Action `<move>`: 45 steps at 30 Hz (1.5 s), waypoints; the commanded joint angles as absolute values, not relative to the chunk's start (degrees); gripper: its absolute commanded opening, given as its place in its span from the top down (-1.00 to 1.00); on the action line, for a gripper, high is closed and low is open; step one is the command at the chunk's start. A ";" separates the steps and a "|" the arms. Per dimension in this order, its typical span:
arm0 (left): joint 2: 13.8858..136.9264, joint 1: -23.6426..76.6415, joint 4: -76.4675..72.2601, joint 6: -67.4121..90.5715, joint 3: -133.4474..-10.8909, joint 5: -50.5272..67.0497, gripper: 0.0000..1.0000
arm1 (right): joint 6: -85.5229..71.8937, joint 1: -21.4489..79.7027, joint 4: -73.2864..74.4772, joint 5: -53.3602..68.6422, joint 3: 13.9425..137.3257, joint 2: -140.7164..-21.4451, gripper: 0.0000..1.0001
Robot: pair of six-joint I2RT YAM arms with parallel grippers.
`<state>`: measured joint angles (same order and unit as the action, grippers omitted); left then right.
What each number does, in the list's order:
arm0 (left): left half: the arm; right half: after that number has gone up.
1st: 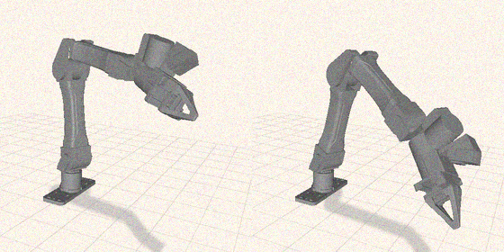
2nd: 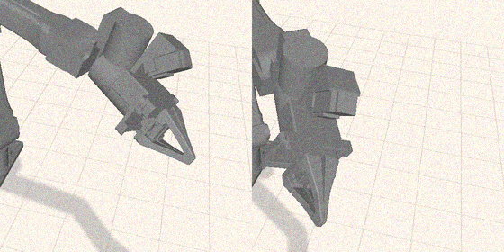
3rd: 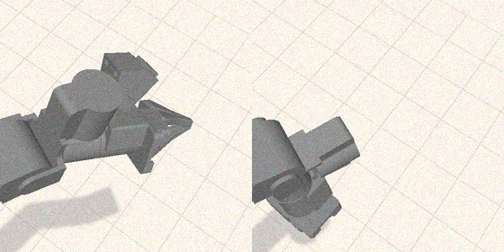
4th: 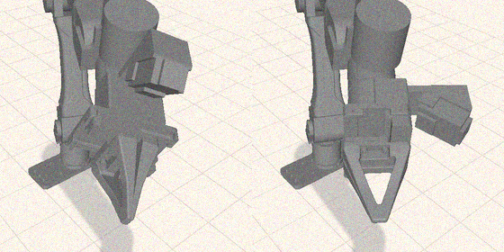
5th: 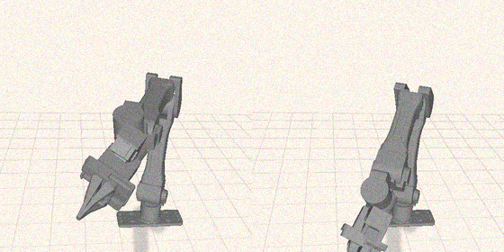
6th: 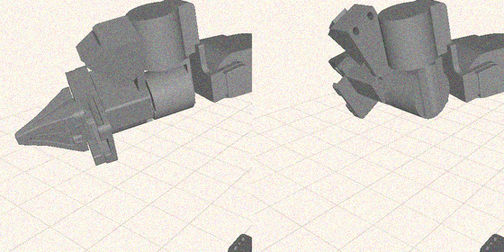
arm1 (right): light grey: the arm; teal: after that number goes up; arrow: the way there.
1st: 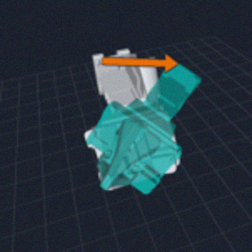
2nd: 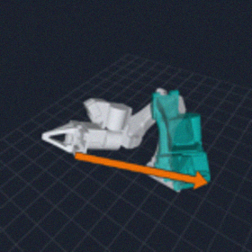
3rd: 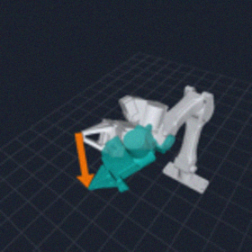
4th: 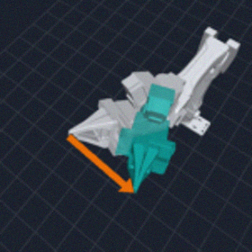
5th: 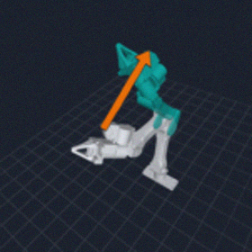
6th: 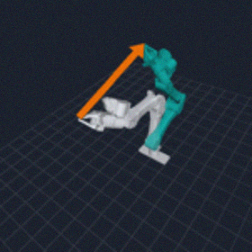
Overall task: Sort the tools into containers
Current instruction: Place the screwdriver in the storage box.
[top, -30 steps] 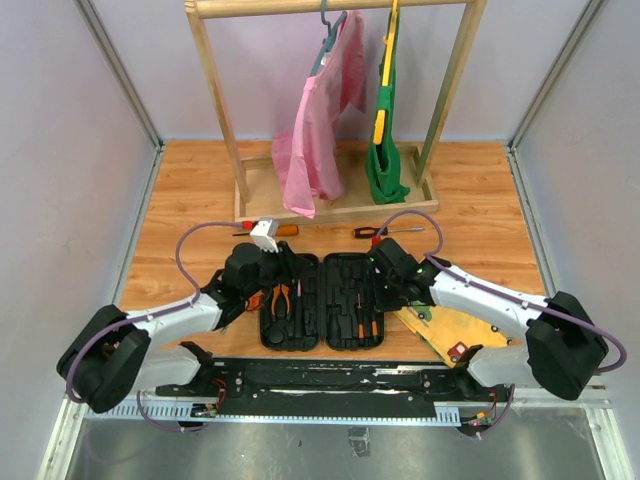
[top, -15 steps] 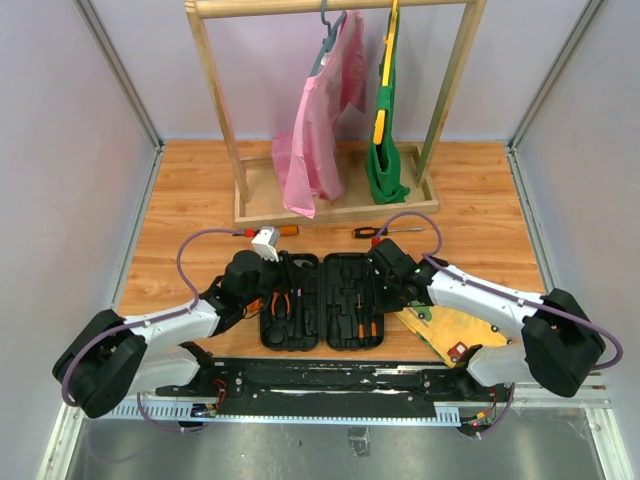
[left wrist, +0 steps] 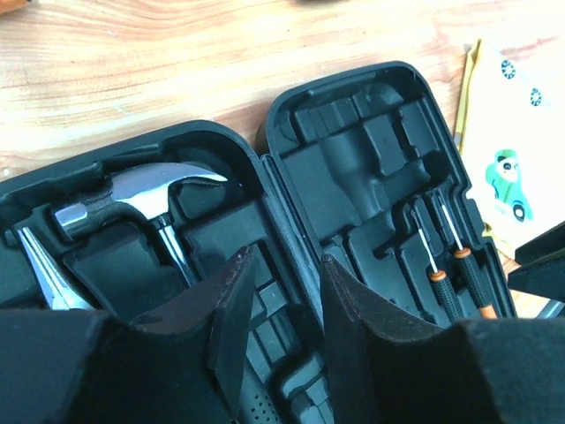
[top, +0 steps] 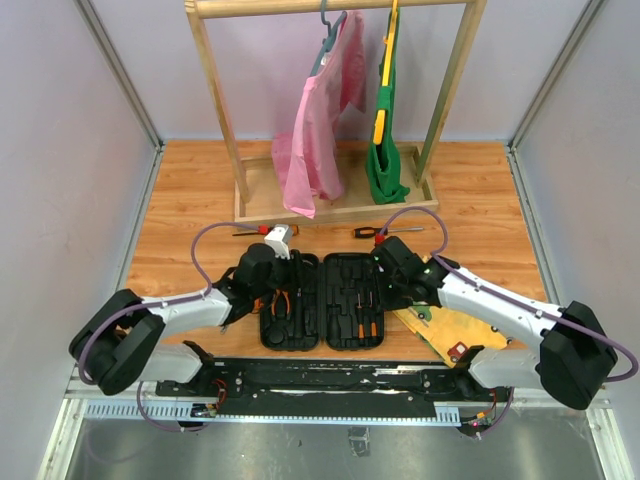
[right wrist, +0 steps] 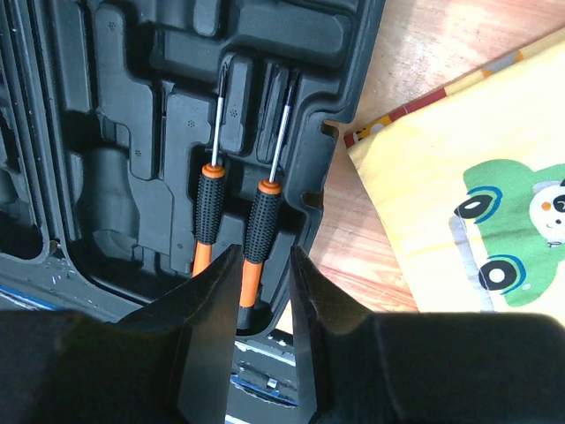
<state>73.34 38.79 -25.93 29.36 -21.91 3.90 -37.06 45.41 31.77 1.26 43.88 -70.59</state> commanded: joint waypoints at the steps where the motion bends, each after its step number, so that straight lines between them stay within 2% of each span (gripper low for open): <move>1: 75.98 39.61 -24.42 27.86 -24.48 5.37 0.19 | -36.56 46.91 33.50 0.44 44.77 -71.06 0.41; 17: 84.02 40.43 -20.09 27.53 -28.99 4.53 0.10 | -37.28 47.20 31.19 1.14 43.66 -71.94 0.37; 25: 84.96 40.69 -18.28 26.89 -30.15 2.44 0.23 | -36.91 47.20 31.03 1.16 44.34 -73.22 0.39; 45: 85.64 40.78 -17.54 26.89 -30.90 1.57 0.28 | -36.48 47.44 29.44 1.27 44.43 -77.23 0.76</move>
<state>84.49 40.51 -19.99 28.29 -30.22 3.88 -37.04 45.43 29.34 1.69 43.86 -76.27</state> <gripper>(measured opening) 0.361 0.139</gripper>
